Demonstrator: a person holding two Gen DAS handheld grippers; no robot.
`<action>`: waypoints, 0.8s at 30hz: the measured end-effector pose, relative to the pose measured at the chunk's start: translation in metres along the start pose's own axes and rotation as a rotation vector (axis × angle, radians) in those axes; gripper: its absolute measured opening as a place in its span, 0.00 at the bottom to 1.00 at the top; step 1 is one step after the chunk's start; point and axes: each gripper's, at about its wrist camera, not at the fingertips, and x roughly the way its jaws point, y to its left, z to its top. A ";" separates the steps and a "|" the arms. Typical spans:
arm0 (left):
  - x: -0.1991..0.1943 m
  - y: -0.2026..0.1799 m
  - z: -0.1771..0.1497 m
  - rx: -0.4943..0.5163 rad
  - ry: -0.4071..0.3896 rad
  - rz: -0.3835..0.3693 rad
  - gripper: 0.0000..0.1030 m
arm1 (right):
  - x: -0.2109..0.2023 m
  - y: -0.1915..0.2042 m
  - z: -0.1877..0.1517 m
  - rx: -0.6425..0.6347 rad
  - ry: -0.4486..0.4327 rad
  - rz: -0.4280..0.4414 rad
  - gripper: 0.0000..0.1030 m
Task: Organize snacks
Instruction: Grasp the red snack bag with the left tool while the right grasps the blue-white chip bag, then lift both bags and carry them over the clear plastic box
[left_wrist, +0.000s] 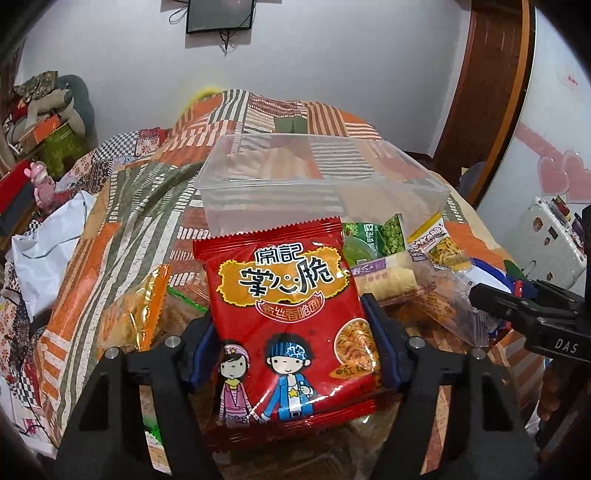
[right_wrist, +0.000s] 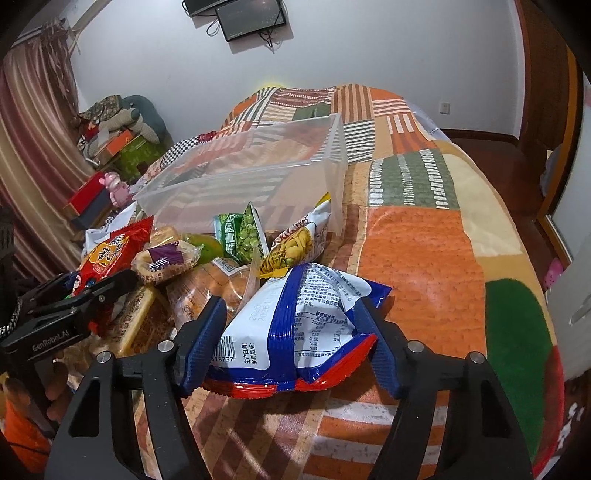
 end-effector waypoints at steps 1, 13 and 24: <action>-0.001 0.000 0.000 0.009 -0.005 0.003 0.67 | -0.003 -0.003 0.000 0.012 0.004 0.015 0.67; -0.032 -0.006 0.008 0.018 -0.095 0.004 0.67 | -0.007 -0.018 -0.006 0.033 0.040 -0.011 0.68; -0.043 -0.001 0.018 0.004 -0.119 0.005 0.67 | 0.006 -0.016 -0.002 -0.005 0.064 -0.077 0.63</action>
